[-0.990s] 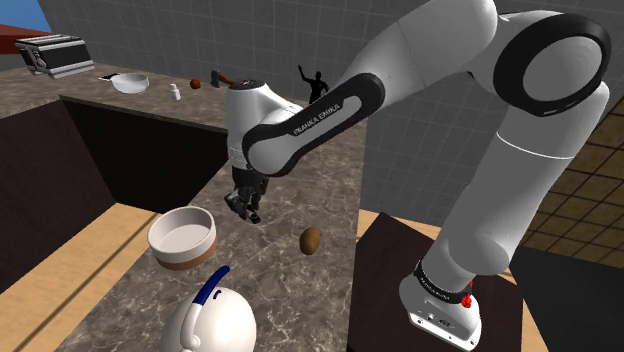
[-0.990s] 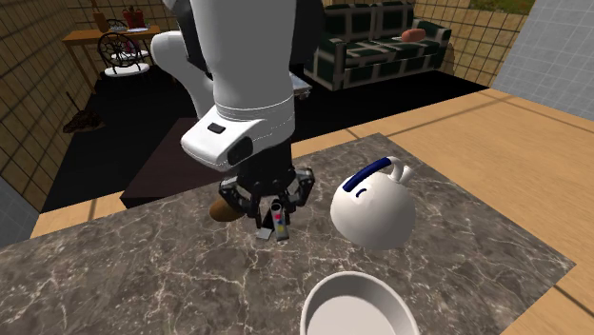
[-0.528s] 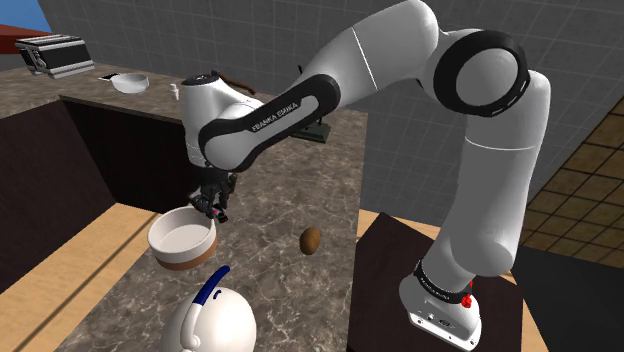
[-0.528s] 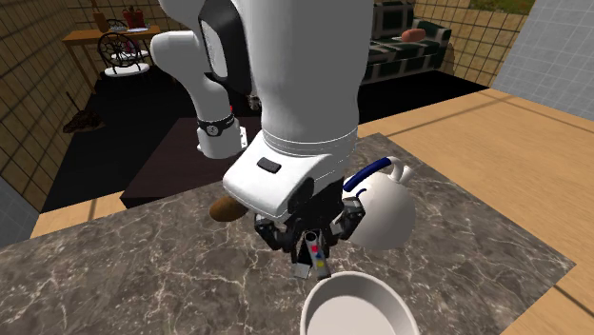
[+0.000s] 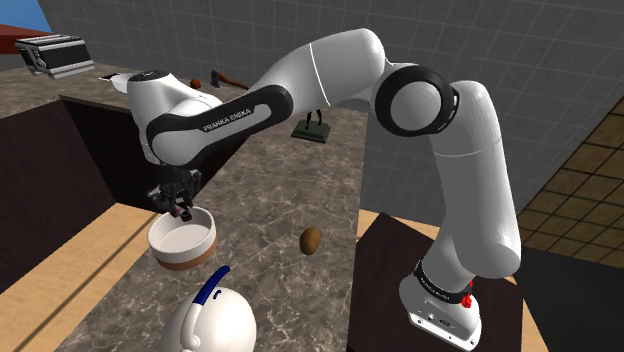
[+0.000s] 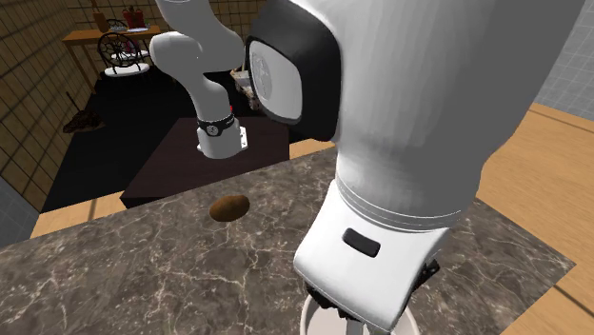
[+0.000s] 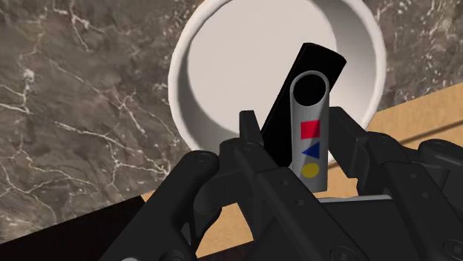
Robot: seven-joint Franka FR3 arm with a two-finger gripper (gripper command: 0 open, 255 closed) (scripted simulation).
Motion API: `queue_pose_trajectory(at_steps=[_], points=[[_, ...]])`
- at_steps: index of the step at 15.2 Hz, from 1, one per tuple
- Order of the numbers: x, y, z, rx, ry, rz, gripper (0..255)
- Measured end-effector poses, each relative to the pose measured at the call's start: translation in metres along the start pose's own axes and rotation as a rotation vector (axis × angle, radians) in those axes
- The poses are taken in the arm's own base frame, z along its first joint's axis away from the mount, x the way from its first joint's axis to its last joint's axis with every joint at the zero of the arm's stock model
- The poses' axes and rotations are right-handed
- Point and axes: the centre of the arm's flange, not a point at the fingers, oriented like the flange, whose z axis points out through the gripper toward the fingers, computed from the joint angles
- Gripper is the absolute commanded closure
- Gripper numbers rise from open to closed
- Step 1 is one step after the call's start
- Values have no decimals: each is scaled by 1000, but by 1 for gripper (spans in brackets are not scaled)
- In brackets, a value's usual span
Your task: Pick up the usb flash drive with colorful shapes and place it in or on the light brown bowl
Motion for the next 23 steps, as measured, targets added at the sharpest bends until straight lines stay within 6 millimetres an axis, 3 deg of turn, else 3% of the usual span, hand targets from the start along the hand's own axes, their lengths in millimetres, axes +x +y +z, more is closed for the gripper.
queue_pose_trajectory(at_steps=[12, 18, 19, 23], points=[[2, 2, 63, -1, 0, 1, 255], [2, 1, 69, 0, 0, 1, 255], [2, 1, 69, 0, 0, 1, 0], [2, 1, 69, 0, 0, 1, 0]])
